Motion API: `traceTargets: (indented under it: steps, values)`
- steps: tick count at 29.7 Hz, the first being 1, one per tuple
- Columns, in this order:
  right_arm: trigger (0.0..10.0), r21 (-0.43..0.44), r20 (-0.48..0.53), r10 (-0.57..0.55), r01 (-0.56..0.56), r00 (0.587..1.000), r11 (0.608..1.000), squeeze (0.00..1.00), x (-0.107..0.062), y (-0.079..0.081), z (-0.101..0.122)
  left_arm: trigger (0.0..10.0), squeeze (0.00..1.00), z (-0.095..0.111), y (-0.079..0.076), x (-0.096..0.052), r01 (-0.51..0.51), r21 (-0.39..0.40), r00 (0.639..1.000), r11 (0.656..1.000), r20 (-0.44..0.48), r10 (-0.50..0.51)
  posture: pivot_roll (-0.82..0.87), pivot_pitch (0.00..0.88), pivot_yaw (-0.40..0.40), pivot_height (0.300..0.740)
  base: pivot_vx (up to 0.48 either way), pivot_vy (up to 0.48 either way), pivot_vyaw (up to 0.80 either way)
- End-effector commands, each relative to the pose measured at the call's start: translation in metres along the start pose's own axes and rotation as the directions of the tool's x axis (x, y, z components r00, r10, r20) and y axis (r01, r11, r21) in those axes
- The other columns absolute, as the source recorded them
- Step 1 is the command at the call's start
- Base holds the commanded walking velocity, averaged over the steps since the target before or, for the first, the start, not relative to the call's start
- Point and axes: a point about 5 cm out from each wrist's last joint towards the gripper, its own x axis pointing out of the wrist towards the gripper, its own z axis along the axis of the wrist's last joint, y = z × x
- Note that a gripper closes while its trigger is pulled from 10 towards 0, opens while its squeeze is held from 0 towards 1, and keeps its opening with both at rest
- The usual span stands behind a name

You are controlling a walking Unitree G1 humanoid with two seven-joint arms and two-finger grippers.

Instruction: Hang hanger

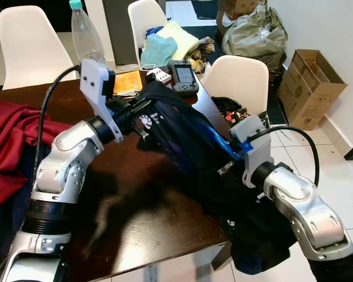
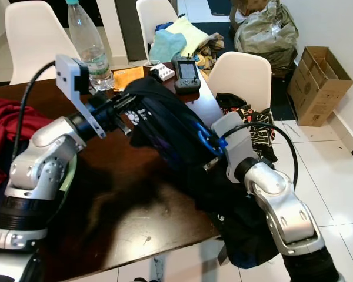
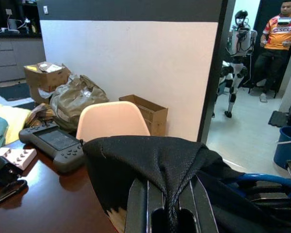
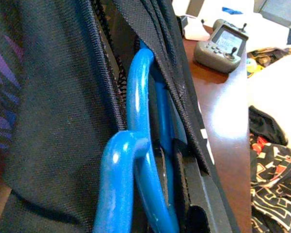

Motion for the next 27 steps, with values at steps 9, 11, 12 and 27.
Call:
traceTargets:
  steps: [9,11,12,27]
  values:
    - [0.0,-0.031,-0.279,0.193,-0.209,0.941,0.977,0.0,-0.025,0.018,-0.052,10.0,0.0,0.028,0.038,-0.007,-0.209,0.119,0.975,0.971,0.102,0.198,0.03,0.184,0.055,0.74,0.0,0.0,0.0]
    - [0.0,-0.065,-0.315,0.239,-0.273,0.918,0.96,0.0,-0.042,0.013,-0.055,10.0,0.0,0.038,0.061,-0.015,-0.338,0.191,0.939,0.921,0.125,0.319,0.02,0.182,0.056,0.74,0.0,0.0,0.0]
    - [0.0,-0.065,-0.315,0.239,-0.273,0.918,0.96,0.0,-0.042,0.013,-0.055,10.0,0.0,0.038,0.061,-0.015,-0.338,0.191,0.939,0.921,0.125,0.319,0.02,0.182,0.056,0.74,0.0,0.0,0.0]
    - [0.0,-0.053,-0.347,0.21,-0.243,0.914,0.969,0.0,-0.075,-0.017,-0.063,10.0,0.0,0.06,0.097,-0.047,-0.547,0.304,0.837,0.78,0.168,0.521,0.03,0.184,0.054,0.74,0.0,0.0,0.0]
